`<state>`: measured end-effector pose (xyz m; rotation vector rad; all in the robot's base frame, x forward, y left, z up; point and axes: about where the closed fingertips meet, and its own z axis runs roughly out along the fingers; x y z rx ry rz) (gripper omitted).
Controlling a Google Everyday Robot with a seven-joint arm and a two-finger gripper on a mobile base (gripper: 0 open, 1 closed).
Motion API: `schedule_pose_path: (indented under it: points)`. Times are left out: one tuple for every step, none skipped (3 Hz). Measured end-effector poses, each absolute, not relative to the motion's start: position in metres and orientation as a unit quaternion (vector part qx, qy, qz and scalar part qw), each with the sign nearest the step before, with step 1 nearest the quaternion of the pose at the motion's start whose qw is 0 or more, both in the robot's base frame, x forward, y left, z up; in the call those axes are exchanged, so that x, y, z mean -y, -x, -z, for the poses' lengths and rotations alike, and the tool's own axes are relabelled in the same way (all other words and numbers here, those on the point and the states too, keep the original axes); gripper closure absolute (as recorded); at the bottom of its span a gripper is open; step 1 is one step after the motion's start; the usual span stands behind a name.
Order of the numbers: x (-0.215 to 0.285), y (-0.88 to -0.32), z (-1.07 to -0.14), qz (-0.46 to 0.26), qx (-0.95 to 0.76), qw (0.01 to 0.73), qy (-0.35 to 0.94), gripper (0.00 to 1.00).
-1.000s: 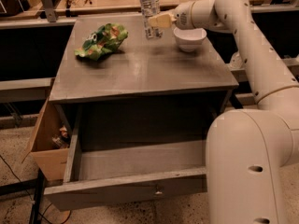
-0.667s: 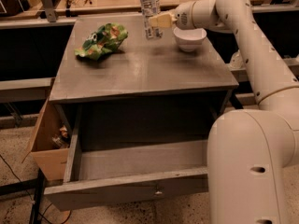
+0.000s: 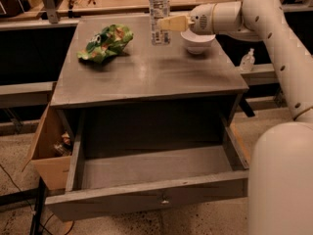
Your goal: Place blue plastic bottle into top drawer
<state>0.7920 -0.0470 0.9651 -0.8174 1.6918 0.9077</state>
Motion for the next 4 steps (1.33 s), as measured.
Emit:
schedule_pose_path:
  points:
    - [0.057, -0.724, -0.975, -0.421, -0.693, 0.491, 0.320, 1.00]
    - [0.068, -0.673, -0.974, -0.425, -0.709, 0.478, 0.298, 1.00]
    - [0.066, -0.630, -0.950, -0.438, -0.729, 0.447, 0.275, 1.00]
    - [0.062, -0.623, -0.933, -0.442, -0.737, 0.432, 0.275, 1.00]
